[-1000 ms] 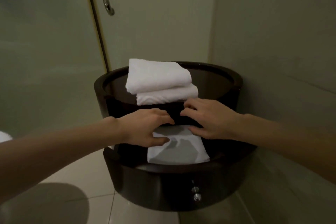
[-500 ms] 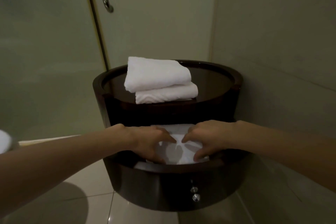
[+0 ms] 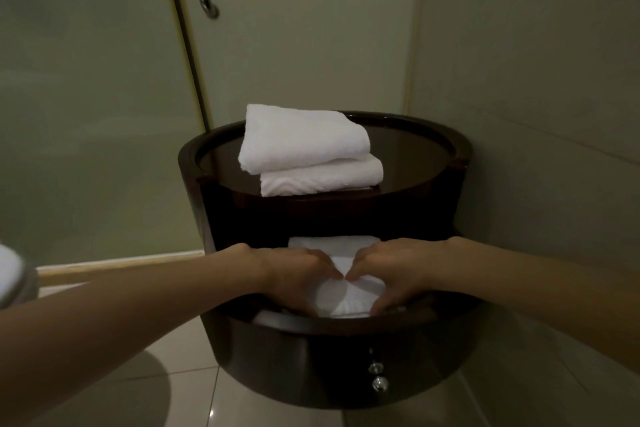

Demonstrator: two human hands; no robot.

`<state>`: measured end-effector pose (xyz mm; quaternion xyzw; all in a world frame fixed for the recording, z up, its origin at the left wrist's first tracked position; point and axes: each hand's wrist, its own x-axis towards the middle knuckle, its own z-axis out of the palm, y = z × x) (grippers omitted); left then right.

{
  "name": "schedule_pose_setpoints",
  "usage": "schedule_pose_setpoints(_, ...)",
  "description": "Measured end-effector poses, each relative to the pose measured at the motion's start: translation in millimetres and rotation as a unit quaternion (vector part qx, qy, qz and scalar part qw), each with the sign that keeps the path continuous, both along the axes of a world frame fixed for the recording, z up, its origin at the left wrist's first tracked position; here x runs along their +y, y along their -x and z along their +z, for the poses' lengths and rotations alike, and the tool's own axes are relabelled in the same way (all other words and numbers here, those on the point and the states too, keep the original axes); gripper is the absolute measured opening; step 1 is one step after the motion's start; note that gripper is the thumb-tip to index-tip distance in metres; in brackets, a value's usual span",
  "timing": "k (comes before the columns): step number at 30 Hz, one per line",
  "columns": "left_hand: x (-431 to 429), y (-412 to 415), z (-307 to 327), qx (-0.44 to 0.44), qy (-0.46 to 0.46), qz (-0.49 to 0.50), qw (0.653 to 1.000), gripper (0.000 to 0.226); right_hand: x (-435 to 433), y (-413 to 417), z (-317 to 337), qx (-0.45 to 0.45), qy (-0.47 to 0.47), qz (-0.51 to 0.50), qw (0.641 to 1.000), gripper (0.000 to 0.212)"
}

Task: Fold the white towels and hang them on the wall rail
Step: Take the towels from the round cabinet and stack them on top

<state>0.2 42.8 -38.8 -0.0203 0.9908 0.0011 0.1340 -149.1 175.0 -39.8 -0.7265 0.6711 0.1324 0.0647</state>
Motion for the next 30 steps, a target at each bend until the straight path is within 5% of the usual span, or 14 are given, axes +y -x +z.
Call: schedule_pose_setpoints(30,-2.6,3.1,-1.6,0.007,0.005,-0.022,1.000,0.067,-4.8,-12.3,-2.6,0.015,-0.005,-0.014,1.000,0.070)
